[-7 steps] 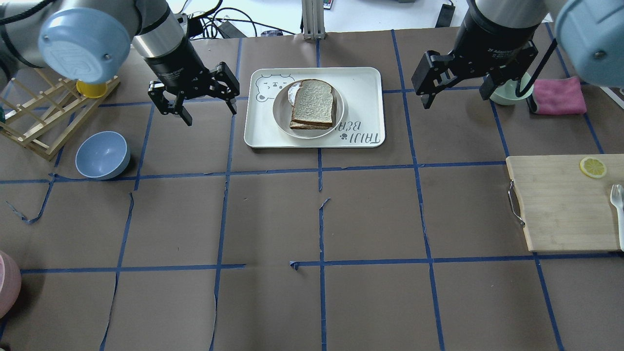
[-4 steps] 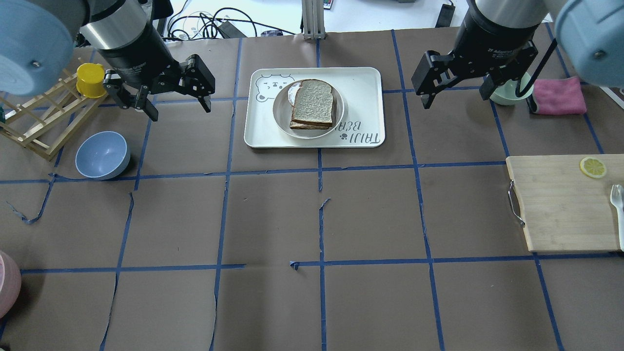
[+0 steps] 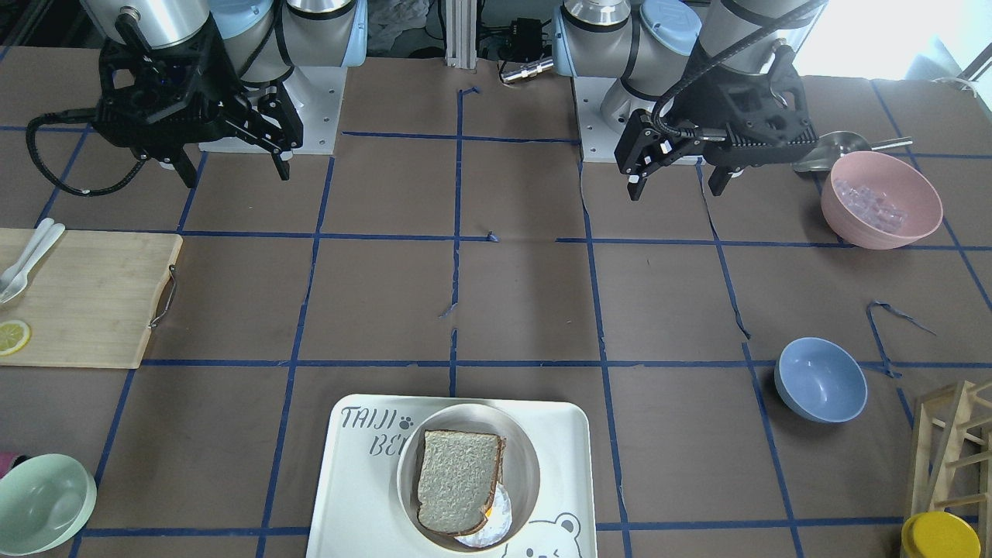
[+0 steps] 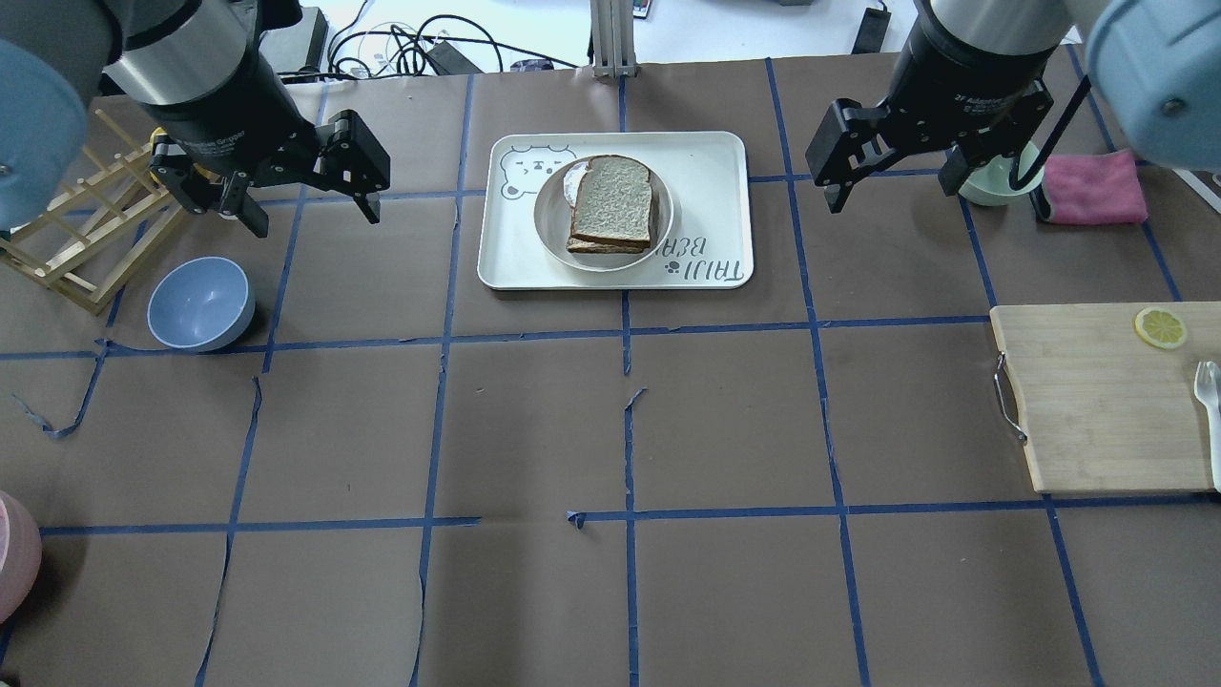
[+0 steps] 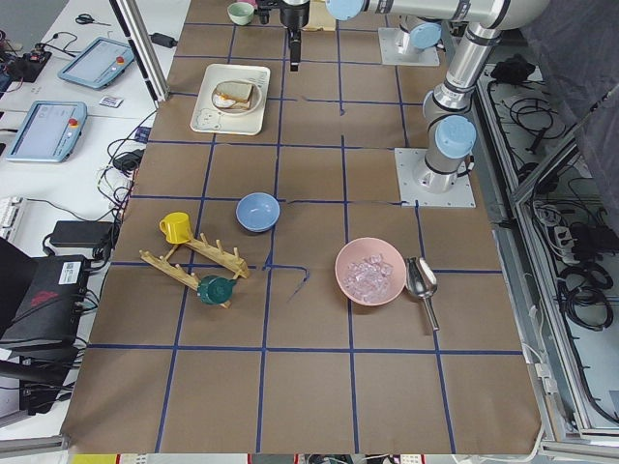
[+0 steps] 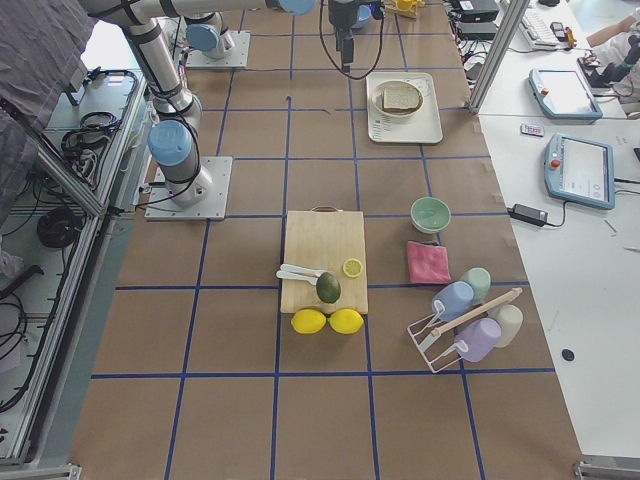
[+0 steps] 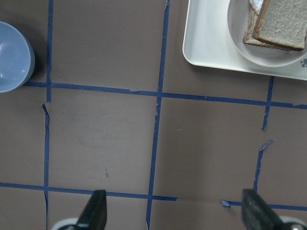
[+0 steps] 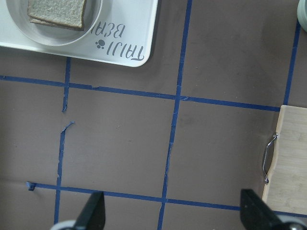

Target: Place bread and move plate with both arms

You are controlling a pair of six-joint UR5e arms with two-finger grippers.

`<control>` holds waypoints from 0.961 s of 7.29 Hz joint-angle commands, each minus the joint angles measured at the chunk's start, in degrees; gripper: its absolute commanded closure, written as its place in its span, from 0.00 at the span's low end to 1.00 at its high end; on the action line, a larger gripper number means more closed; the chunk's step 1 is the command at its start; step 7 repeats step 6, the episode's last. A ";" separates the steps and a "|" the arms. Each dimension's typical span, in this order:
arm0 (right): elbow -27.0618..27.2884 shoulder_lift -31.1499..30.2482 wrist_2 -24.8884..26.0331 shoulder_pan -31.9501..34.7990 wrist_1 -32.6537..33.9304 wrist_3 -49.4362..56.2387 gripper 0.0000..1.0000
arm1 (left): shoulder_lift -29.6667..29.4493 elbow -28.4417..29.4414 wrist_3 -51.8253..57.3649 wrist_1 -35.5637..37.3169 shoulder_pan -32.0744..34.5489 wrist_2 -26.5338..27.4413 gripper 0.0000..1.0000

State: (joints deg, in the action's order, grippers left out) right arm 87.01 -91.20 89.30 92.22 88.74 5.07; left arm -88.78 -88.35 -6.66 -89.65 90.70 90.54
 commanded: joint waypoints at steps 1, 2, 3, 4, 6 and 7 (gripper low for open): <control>0.00 -0.03 0.00 -0.02 0.03 0.03 0.00 | 0.27 -0.24 -0.37 1.23 0.00 -0.19 0.00; 0.00 -0.03 0.00 -0.02 0.12 0.03 0.00 | 0.27 -0.24 -0.29 1.23 0.00 -0.19 0.00; 0.00 -0.03 0.00 -0.02 0.12 0.03 0.00 | 0.54 -0.24 -0.11 1.23 0.00 -0.10 0.00; 0.00 0.05 0.00 -0.02 0.12 0.03 0.00 | 0.63 -0.24 0.15 1.06 0.00 -0.10 0.00; 0.00 0.05 0.00 -0.02 0.03 0.12 0.00 | 0.63 -0.24 0.41 0.88 0.00 -0.10 0.00; 0.00 0.05 0.00 -0.02 0.03 0.12 0.00 | 0.63 -0.24 0.41 0.88 0.00 -0.10 0.00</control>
